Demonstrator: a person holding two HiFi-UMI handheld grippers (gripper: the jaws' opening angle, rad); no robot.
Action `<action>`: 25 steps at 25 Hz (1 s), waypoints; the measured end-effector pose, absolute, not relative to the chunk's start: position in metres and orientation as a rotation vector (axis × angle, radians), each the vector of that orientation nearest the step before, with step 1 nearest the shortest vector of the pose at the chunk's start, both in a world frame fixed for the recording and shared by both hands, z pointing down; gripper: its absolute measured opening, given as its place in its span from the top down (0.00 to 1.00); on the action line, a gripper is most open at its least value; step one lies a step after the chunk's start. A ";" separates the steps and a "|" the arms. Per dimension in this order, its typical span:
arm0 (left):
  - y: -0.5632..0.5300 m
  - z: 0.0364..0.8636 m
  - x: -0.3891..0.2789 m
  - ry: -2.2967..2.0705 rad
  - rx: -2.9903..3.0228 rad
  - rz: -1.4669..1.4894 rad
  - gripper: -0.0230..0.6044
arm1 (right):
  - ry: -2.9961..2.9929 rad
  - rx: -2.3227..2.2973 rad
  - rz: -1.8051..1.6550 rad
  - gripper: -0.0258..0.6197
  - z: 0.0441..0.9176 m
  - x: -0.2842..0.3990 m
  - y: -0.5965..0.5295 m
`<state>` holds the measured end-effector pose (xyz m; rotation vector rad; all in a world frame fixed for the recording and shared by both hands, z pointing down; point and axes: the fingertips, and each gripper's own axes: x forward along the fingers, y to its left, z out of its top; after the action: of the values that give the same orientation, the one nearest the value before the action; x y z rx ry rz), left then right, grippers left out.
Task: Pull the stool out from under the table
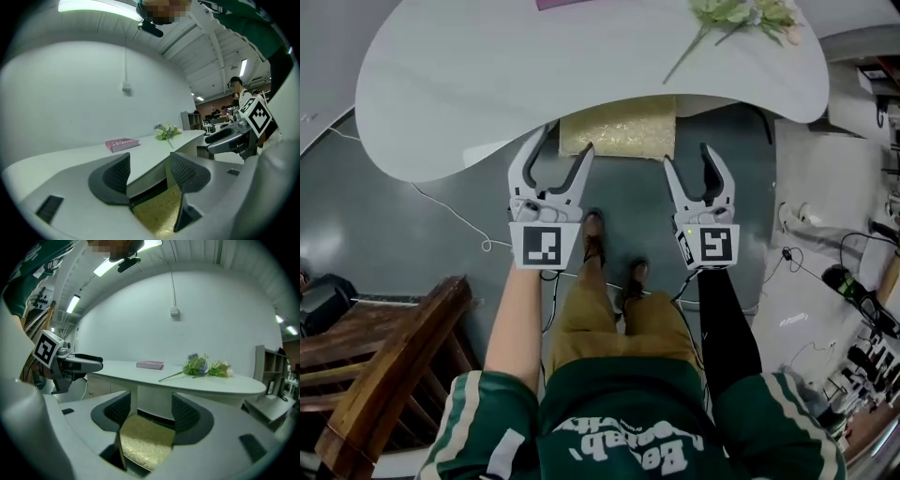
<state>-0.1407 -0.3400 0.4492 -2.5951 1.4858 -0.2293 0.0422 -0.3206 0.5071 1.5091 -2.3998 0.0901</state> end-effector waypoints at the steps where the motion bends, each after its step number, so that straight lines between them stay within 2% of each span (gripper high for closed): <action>1: -0.339 0.462 -0.142 1.497 -2.604 -0.220 0.53 | -2.387 1.518 0.098 0.52 0.521 0.045 -0.319; 5: -0.330 0.532 -0.148 1.636 -2.663 -0.175 0.53 | -2.363 1.544 0.167 0.50 0.590 0.065 -0.309; 12: -0.321 0.656 -0.140 1.647 -2.691 -0.333 0.51 | -2.314 1.545 0.286 0.47 0.713 0.113 -0.298; 19: -0.321 0.777 -0.159 1.735 -2.691 -0.504 0.50 | -2.275 1.545 0.363 0.43 0.828 0.128 -0.299; 25: -0.336 0.855 -0.172 1.841 -2.741 -0.581 0.49 | -2.255 1.540 0.381 0.41 0.890 0.141 -0.318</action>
<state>-0.1717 -0.3359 0.8547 -2.7413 1.8414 -0.5811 0.1405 -0.3178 0.8898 1.5404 -2.2554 0.3805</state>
